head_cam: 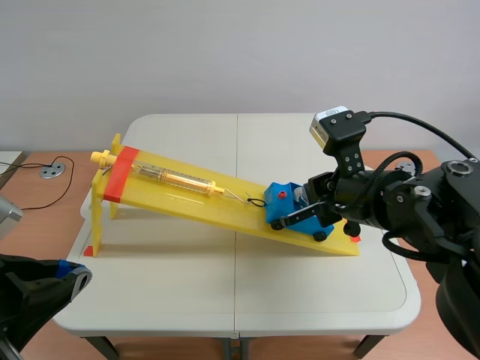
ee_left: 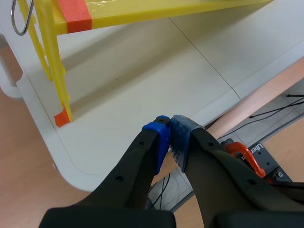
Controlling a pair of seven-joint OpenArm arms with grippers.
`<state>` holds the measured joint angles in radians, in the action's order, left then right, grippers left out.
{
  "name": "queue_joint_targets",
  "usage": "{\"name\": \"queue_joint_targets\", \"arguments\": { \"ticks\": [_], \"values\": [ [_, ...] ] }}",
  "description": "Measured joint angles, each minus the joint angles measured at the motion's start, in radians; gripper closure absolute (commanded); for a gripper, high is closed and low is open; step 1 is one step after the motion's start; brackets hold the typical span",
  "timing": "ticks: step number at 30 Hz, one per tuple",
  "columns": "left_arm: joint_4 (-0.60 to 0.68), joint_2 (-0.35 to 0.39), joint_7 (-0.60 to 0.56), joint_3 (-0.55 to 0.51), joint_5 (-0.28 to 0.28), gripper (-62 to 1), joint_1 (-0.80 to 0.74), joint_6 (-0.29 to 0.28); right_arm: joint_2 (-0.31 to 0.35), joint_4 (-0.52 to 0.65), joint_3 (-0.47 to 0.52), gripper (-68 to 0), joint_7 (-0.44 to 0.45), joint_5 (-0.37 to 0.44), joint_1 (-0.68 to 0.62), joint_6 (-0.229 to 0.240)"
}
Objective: Place the four metal weights on the blue cart on the ramp.
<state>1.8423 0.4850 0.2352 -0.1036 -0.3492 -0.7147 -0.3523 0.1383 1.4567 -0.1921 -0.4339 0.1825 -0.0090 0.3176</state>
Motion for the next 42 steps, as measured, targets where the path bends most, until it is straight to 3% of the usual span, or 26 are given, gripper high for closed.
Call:
{"name": "queue_joint_targets", "arguments": {
  "ticks": [9, 15, 20, 26, 32, 39, 42],
  "values": [
    [0.000, 0.000, 0.000, 0.000, 0.000, -5.1, 0.000, 0.000, 0.000, 0.000, 0.000, -17.7, 0.008, 0.000, 0.000, 0.000],
    [0.000, 0.000, 0.000, 0.000, 0.000, -5.1, 0.000, 0.000, 0.008, 0.010, 0.003, -17.3, -0.005, 0.023, -0.001, 0.021],
    [0.000, 0.000, 0.000, 0.000, 0.000, -5.1, 0.000, -0.001, 0.056, 0.119, 0.042, -1.2, -0.061, 0.126, -0.032, 0.058],
    [0.006, -0.011, 0.006, 0.000, 0.011, -4.1, 0.000, -0.017, 0.158, 0.299, 0.150, -0.6, -0.101, 0.219, -0.146, 0.073],
    [0.064, -0.090, 0.023, 0.000, 0.032, -3.4, 0.000, -0.017, 0.240, 0.418, 0.314, -0.6, -0.108, 0.311, -0.326, 0.138],
    [0.108, -0.218, 0.048, 0.000, 0.035, -3.2, 0.059, -0.017, 0.256, 0.486, 0.511, -0.6, -0.107, 0.388, -0.550, 0.246],
    [0.108, -0.266, 0.050, 0.007, 0.067, -2.9, 0.111, -0.016, 0.256, 0.486, 0.563, -0.6, -0.107, 0.395, -0.639, 0.282]
  ]
}}
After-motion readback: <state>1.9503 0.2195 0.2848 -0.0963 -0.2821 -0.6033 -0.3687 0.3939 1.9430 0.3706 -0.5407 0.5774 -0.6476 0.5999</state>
